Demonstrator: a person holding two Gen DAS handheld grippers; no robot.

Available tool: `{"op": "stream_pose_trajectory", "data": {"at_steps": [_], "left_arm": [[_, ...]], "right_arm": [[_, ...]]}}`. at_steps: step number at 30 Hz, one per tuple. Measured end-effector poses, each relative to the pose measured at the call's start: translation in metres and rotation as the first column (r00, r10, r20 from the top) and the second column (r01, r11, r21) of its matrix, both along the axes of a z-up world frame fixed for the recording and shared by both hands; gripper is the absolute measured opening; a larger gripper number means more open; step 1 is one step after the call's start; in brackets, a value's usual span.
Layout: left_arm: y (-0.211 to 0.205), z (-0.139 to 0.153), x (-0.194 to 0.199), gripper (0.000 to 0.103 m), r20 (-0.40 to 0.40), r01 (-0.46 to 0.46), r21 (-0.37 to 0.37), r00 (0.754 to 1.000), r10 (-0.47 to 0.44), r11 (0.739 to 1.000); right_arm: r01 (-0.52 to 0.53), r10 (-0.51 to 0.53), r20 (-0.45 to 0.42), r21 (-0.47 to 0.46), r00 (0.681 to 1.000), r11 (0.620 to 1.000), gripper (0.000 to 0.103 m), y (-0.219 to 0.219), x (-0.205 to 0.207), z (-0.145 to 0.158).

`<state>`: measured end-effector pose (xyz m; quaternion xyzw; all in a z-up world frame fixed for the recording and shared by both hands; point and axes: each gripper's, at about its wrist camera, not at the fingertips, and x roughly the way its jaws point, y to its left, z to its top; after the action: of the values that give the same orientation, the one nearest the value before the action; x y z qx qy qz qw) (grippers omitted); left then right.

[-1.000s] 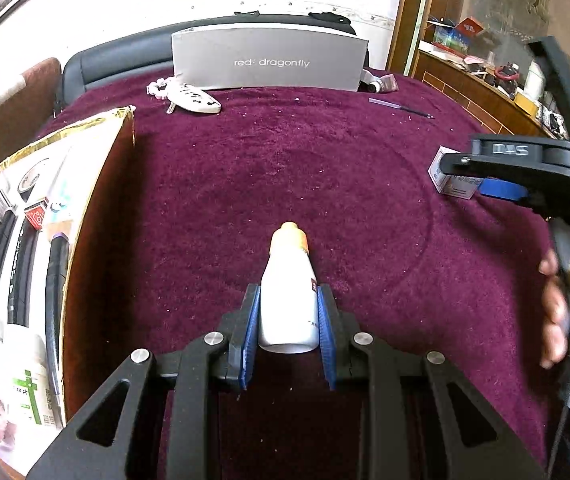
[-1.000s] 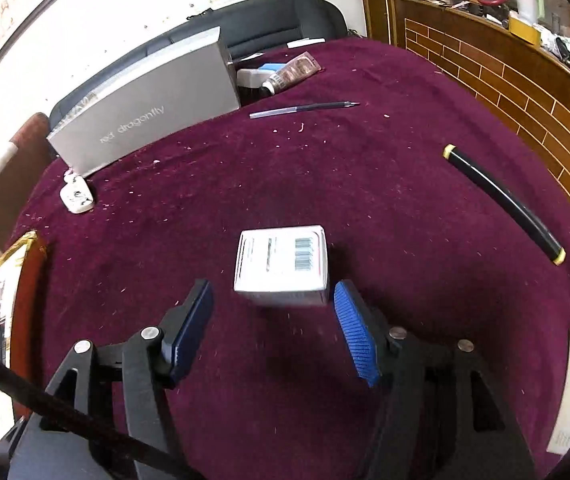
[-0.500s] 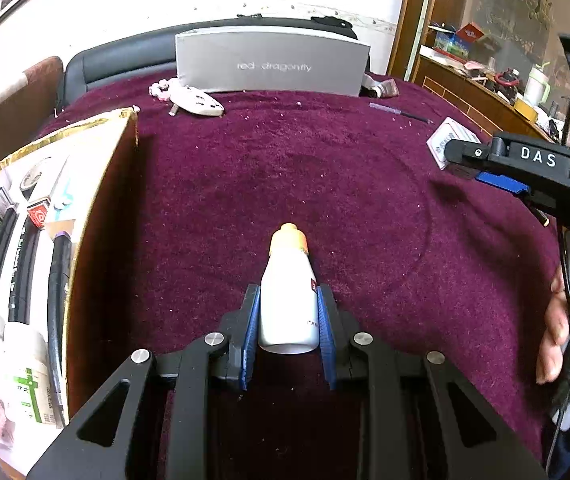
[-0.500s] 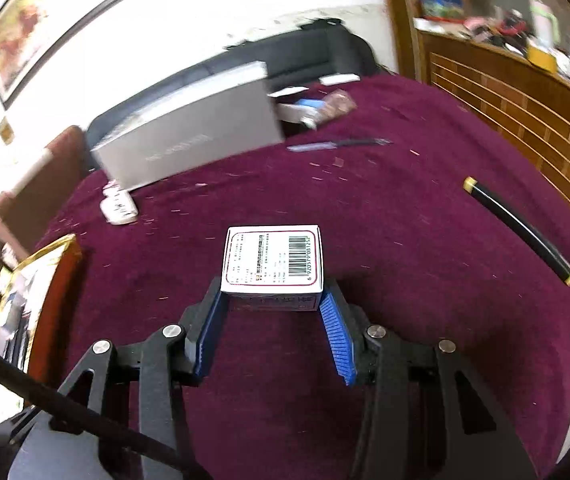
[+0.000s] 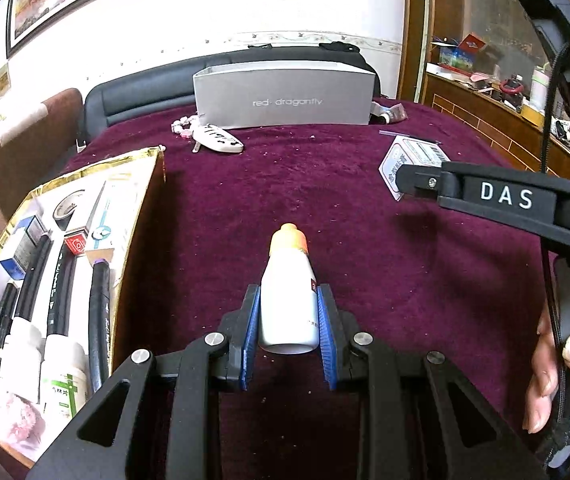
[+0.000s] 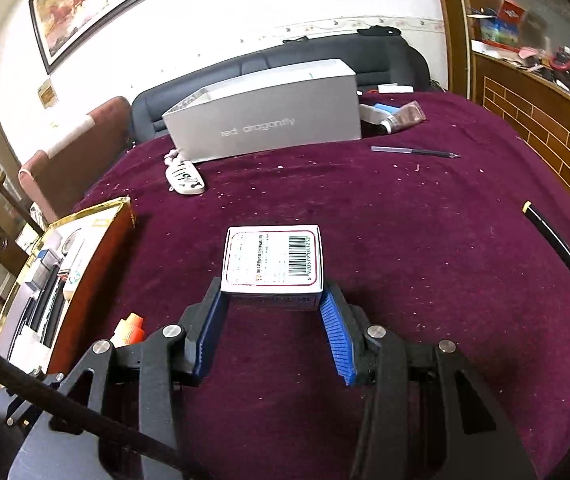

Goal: Organize objects
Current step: 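Grasp the white barcode box with the right gripper while the left gripper holds the bottle, then carry the orange-cap bottle and the barcode box over the tray with both grippers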

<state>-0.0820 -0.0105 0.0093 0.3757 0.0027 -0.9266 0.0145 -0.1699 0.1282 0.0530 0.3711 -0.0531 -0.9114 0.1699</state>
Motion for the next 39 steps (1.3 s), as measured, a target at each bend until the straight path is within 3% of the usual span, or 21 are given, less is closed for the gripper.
{"op": "stream_pose_trajectory", "data": {"at_steps": [16, 30, 39], "left_arm": [[-0.007, 0.019, 0.011, 0.022, -0.101, -0.03, -0.032, 0.994, 0.027, 0.999], [-0.015, 0.052, 0.044, 0.023, -0.221, -0.051, -0.073, 0.975, 0.034, 0.996], [-0.05, 0.058, 0.068, 0.023, -0.264, -0.122, -0.077, 0.959, 0.098, 0.99]], "right_arm": [[-0.004, 0.004, 0.002, -0.007, 1.0, 1.0, 0.045, -0.003, 0.001, 0.0], [-0.034, 0.034, -0.074, -0.002, 0.997, 0.999, 0.045, -0.022, 0.042, 0.033], [-0.08, 0.081, -0.089, 0.014, 0.993, 0.997, 0.045, -0.056, 0.056, 0.044]]}}
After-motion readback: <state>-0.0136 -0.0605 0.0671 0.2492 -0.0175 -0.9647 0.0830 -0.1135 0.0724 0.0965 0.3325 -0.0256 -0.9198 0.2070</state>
